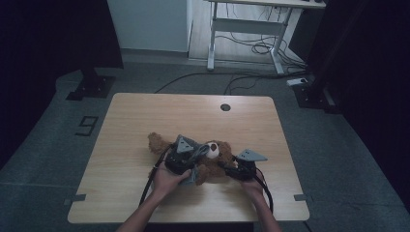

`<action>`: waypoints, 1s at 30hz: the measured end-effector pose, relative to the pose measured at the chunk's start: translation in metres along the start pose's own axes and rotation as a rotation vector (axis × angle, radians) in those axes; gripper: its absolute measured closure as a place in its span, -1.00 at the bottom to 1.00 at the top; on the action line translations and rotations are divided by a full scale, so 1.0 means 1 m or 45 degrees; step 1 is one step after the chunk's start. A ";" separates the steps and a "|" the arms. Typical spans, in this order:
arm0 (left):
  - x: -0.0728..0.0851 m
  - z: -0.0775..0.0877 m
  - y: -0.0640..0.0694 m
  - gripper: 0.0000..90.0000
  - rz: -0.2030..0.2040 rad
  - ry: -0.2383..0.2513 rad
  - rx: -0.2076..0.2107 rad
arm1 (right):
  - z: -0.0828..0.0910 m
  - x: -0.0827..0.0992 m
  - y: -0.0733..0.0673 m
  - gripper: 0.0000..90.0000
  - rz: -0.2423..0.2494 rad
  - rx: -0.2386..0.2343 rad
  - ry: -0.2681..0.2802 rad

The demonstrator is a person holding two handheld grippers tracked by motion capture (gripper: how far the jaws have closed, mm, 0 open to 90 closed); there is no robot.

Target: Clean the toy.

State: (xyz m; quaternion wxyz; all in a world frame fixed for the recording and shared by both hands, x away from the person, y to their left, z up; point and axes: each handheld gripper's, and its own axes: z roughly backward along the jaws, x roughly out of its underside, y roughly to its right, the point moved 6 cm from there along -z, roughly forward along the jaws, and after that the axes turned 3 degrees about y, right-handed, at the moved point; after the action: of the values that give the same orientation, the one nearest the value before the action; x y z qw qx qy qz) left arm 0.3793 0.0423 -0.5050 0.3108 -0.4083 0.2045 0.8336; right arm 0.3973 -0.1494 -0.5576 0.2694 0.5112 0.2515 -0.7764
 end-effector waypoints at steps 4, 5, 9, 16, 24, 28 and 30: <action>0.001 0.008 -0.011 0.76 0.026 0.022 -0.006 | -0.002 -0.002 0.000 0.11 -0.002 0.028 -0.004; 0.003 0.016 -0.017 0.76 0.040 0.034 -0.016 | -0.002 -0.002 0.001 0.11 -0.008 0.030 -0.005; 0.012 0.033 -0.029 0.77 0.063 0.050 -0.044 | -0.002 -0.003 0.003 0.11 -0.009 0.028 -0.003; 0.028 0.055 -0.043 0.76 0.103 0.060 -0.109 | 0.000 -0.001 0.004 0.10 -0.009 0.039 -0.001; 0.049 0.046 -0.057 0.75 0.185 0.031 -0.118 | 0.000 0.000 0.006 0.10 -0.026 0.059 0.020; 0.040 0.029 -0.064 0.75 0.223 0.055 -0.107 | -0.002 0.000 0.012 0.10 -0.055 0.091 0.040; 0.035 0.021 -0.069 0.75 0.267 0.067 -0.077 | -0.003 0.000 0.019 0.10 -0.068 0.115 0.052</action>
State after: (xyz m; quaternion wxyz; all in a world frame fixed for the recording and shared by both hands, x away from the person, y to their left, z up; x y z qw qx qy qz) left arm 0.3983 0.1167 -0.5274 0.2039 -0.4157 0.2291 0.8563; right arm 0.4117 -0.1611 -0.5603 0.2202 0.5318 0.2353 -0.7831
